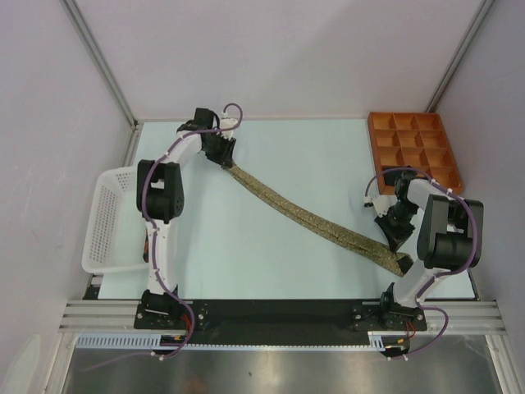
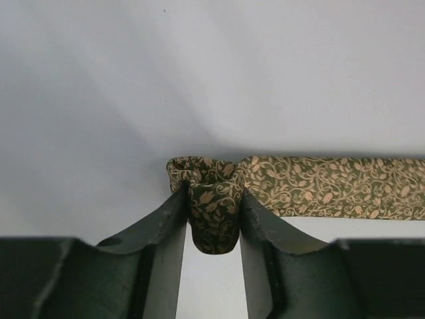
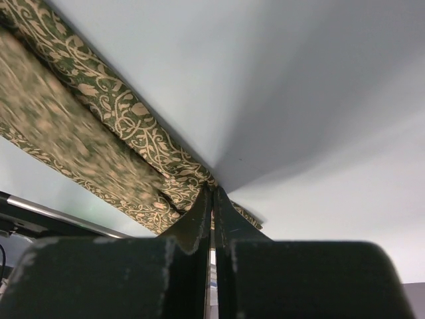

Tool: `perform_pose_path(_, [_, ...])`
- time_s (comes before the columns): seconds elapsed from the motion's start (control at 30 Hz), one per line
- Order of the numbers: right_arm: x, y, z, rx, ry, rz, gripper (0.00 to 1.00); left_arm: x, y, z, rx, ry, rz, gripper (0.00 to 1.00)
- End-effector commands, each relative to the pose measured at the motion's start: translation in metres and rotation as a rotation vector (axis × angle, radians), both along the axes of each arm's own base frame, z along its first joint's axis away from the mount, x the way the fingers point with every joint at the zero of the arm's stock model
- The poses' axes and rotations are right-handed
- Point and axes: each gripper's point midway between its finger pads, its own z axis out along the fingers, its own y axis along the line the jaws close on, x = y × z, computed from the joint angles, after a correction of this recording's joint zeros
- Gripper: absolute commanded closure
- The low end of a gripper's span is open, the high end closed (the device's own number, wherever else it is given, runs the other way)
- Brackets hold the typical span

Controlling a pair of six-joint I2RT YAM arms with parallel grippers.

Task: Roll the ties
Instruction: Flatten out the tie at the center of the board.

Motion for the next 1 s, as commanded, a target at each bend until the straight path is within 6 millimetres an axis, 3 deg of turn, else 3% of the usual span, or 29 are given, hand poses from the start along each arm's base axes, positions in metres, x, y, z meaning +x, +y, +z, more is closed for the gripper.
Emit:
perform_pose_path(0.0, [0.027,-0.037,0.002,-0.108,-0.110,0.027,1.00,-0.006,-0.007,0.016,-0.084,0.011,0.009,0.66])
perform_pose_path(0.1, [0.031,-0.050,0.008,-0.125,-0.130,0.028,1.00,-0.024,-0.006,0.015,-0.088,0.042,0.006,0.83])
perform_pose_path(0.13, [0.034,-0.054,0.011,-0.131,-0.139,0.036,1.00,-0.027,-0.005,0.025,-0.092,0.031,0.011,0.84])
perform_pose_path(0.37, [0.047,-0.082,0.016,-0.188,-0.154,0.085,1.00,-0.070,0.000,0.018,-0.097,0.119,0.064,0.96])
perform_pose_path(0.43, [0.056,-0.093,0.013,-0.227,-0.170,0.109,1.00,-0.084,-0.004,0.019,-0.130,0.162,0.097,0.98])
perform_pose_path(0.6, [0.073,-0.122,0.012,-0.314,-0.182,0.244,1.00,-0.141,-0.012,0.016,-0.199,0.302,0.182,1.00])
perform_pose_path(0.77, [0.092,-0.138,0.013,-0.349,-0.202,0.341,1.00,-0.187,-0.011,0.008,-0.240,0.424,0.296,1.00])
perform_pose_path(0.8, [0.095,-0.141,0.013,-0.359,-0.205,0.367,1.00,-0.187,-0.011,0.018,-0.248,0.382,0.303,1.00])
perform_pose_path(0.97, [0.099,-0.148,0.015,-0.362,-0.208,0.419,1.00,-0.210,-0.004,0.024,-0.232,0.365,0.295,0.99])
